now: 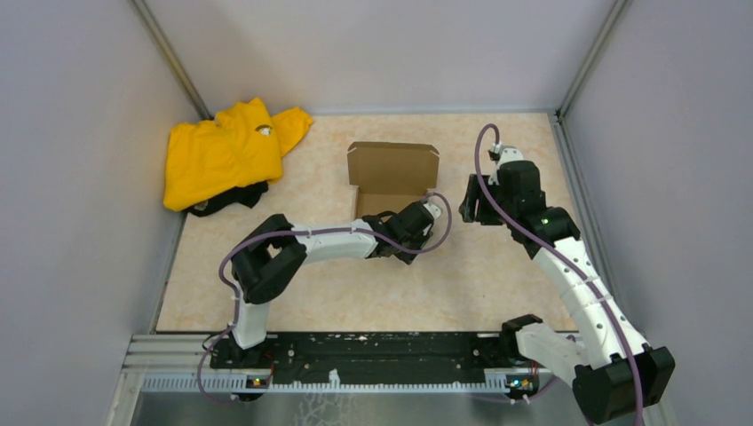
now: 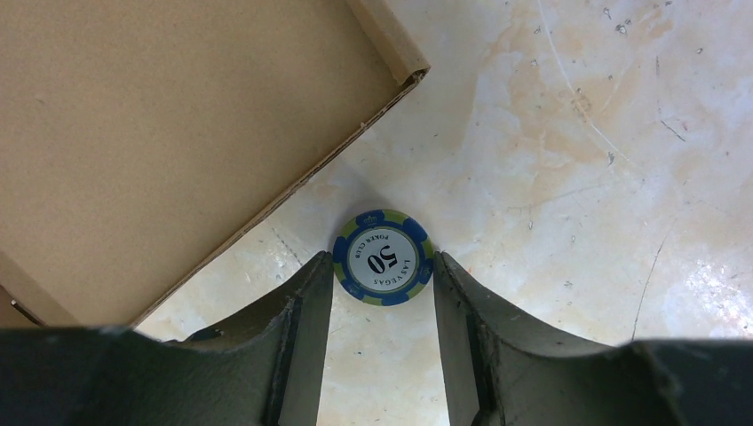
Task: Fold the paper box
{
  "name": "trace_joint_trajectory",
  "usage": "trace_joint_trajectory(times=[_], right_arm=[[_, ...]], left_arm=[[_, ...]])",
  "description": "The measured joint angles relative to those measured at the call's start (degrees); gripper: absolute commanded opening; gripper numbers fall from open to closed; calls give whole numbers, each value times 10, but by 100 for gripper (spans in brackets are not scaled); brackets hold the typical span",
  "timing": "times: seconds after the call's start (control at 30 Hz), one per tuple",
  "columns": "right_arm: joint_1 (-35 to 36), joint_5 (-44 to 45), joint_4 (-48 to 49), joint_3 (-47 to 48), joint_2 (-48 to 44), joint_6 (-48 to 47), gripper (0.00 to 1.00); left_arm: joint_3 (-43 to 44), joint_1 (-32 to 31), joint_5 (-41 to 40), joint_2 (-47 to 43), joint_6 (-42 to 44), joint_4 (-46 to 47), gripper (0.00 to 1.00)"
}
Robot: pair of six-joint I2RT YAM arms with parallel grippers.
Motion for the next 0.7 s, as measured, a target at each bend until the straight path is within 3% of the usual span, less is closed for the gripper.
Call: trace_joint_trajectory(times=[0.7], right_arm=[[0, 0, 0, 0, 0, 0, 58]], left_arm=[[-2, 3, 6, -6, 0, -16, 51]])
